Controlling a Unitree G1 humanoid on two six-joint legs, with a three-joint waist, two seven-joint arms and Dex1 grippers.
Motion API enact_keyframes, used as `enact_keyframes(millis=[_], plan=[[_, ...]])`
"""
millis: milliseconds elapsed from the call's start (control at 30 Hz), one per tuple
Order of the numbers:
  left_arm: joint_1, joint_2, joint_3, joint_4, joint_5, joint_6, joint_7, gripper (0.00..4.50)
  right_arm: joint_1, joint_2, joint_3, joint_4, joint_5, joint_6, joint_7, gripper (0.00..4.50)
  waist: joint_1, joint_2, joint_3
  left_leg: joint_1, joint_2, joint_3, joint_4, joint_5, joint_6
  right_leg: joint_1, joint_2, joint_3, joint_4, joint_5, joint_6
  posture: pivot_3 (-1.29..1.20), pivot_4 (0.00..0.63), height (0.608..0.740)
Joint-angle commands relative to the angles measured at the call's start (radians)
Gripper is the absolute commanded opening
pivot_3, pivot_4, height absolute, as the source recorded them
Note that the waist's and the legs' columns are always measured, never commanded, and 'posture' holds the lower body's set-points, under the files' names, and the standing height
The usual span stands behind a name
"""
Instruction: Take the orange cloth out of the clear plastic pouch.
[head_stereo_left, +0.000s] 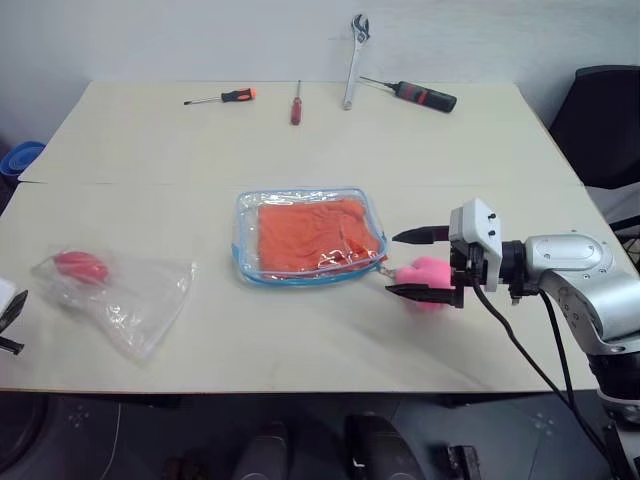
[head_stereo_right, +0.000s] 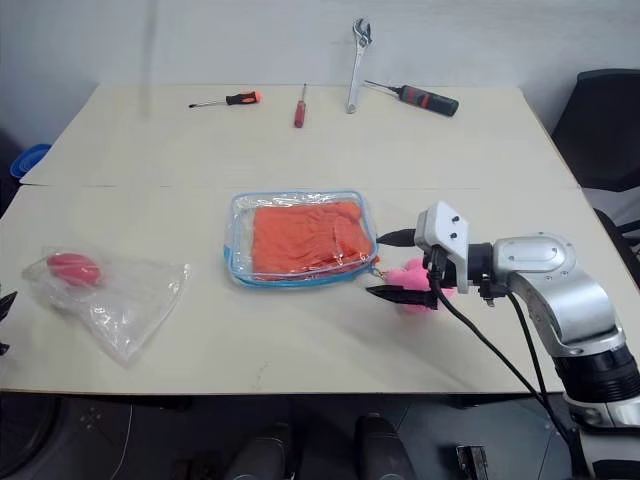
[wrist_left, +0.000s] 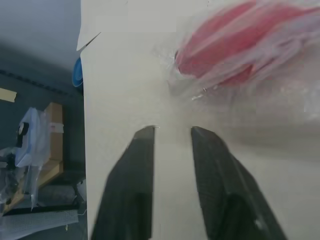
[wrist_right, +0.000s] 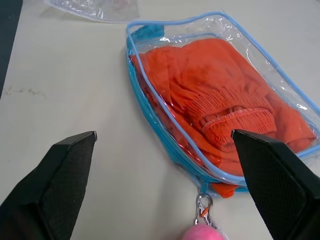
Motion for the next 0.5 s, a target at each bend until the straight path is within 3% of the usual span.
enact_keyframes(millis=[33, 133, 367, 500], plan=[[0.035, 0.022, 0.090, -0.037, -0.028, 0.026, -0.020, 2.40, -0.015, 0.003, -0.015, -0.003, -0.002, -0.020, 0.020, 4.50, 0.000, 0.000, 0.000, 0.000, 0.000, 0.000, 0.000, 0.000, 0.000, 0.000, 0.000, 0.000, 0.000, 0.000, 0.000, 0.00, 0.150, 0.740], [0.056, 0.059, 0.163, -0.012, -0.094, 0.059, -0.108, 3.32, -0.006, -0.002, -0.029, -0.003, -0.004, -0.017, 0.024, 4.50, -0.002, 0.000, 0.000, 0.000, 0.000, 0.000, -0.001, 0.000, 0.000, 0.000, 0.000, 0.000, 0.000, 0.000, 0.000, 0.00, 0.150, 0.740], [0.124, 0.158, 0.355, -0.088, -0.428, 0.274, -0.549, 3.32, 0.074, -0.039, -0.093, -0.035, -0.001, -0.002, 0.010, 4.50, -0.002, 0.001, 0.000, 0.000, 0.000, 0.001, -0.002, 0.000, -0.001, 0.000, -0.001, 0.000, -0.003, -0.001, -0.001, 0.00, 0.150, 0.740], [0.037, 0.247, 0.221, -0.269, -0.535, 0.374, -0.595, 3.32, 0.114, -0.059, -0.136, -0.062, 0.011, 0.022, -0.007, 4.50, 0.007, 0.001, 0.000, 0.000, 0.000, -0.002, -0.002, 0.000, -0.001, 0.001, -0.001, -0.002, -0.003, -0.001, -0.001, 0.00, 0.150, 0.740]])
